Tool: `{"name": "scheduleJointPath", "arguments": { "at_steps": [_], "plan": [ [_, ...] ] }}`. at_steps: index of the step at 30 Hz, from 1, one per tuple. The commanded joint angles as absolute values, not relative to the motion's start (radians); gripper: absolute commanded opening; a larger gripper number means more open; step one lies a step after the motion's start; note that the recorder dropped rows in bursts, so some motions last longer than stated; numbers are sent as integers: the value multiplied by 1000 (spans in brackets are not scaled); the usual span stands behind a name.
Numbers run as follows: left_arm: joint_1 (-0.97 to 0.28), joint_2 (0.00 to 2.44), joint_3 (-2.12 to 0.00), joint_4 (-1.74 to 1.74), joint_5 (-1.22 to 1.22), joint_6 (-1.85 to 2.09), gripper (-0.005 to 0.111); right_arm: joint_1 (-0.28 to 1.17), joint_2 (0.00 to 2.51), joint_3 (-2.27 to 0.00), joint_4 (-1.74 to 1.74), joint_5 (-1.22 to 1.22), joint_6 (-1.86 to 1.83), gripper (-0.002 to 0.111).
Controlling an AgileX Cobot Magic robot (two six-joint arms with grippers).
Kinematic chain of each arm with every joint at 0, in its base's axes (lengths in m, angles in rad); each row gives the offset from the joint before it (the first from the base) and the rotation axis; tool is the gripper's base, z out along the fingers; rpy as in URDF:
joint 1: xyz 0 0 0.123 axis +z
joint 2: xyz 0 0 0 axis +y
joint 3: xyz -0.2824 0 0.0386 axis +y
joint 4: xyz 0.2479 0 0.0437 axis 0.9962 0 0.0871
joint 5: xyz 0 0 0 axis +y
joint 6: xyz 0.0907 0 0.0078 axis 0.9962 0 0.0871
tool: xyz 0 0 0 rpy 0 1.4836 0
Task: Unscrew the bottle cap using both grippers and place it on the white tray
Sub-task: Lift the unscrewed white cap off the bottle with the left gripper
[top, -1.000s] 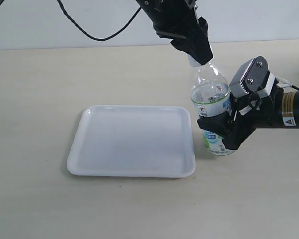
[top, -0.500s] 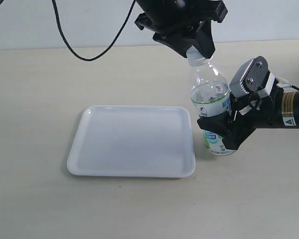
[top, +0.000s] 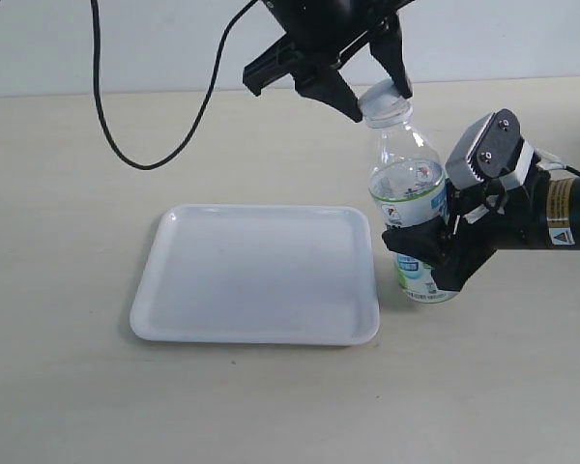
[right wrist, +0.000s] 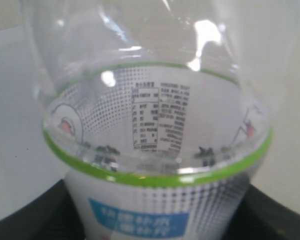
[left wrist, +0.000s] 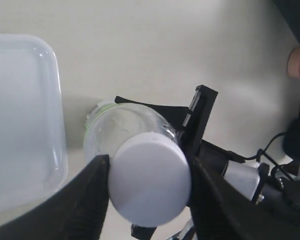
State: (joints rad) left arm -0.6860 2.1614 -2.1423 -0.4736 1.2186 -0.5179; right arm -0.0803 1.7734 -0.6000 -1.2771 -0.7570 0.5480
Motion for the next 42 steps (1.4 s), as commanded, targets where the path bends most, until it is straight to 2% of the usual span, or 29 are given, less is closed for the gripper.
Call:
{"name": "scheduleJointPath", "arguments": {
  "at_steps": [1,24,37,42],
  "plan": [
    [-690,2160,-2140,-470,1221,-649,0,-81,1769,-601,-1274,-810,548,0],
    [-666,2107,-2140,-467,1195,-584,0,-81,1769,-601,-1282,-807,545,0],
    [-583,2090,-2140,-489,1185,-257,0,-81,1769,-601,-1141,-810,518,0],
    [-584,2090,-2120,-377,1221,-78,0,-81,1756,-574,-1057,-823,449,0]
  ]
}}
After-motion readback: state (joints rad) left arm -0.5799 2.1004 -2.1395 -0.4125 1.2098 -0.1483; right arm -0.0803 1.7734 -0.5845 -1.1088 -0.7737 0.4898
